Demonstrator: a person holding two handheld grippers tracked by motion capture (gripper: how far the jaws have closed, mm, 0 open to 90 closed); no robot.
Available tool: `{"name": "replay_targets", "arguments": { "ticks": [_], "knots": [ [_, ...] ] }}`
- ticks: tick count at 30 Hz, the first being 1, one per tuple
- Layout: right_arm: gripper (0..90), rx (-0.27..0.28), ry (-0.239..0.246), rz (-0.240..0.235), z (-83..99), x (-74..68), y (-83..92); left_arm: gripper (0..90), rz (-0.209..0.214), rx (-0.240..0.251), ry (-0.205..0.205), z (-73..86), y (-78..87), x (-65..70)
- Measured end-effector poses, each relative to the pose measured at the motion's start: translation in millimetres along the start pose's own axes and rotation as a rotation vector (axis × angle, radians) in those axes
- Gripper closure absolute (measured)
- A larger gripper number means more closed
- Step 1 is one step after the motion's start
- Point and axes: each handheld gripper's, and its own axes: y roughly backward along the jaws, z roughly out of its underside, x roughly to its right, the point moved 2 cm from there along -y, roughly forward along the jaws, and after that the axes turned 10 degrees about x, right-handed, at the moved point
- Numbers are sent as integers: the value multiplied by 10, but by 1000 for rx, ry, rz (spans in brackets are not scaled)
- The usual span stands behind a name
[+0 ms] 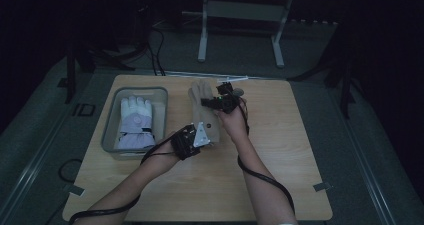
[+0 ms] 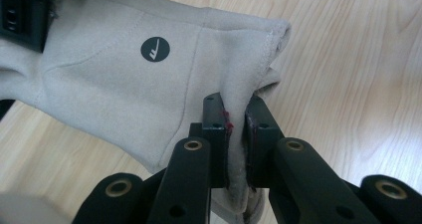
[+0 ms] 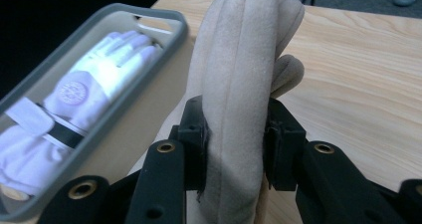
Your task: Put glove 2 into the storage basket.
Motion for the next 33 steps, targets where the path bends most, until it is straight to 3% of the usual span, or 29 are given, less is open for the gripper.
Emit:
{"name": "replay_targets", "arguments": {
  "ticks": [13,20,25,30,33],
  "knots": [
    [665,-3,28,-56,-181,-430,-312,828,-59,-34,31,240,394,-215],
    [665,1,19,-112,-210,-673,-467,828,-90,-59,54,434,634,-284],
    [665,-15,49,-125,-238,-847,-627,828,-119,-70,62,552,798,-351],
    [665,-28,73,-143,-301,-1024,-800,828,-142,-68,96,670,941,-438],
    [665,-36,83,-148,-320,-1089,-873,828,-148,-71,97,695,965,-452]
  ]
}}
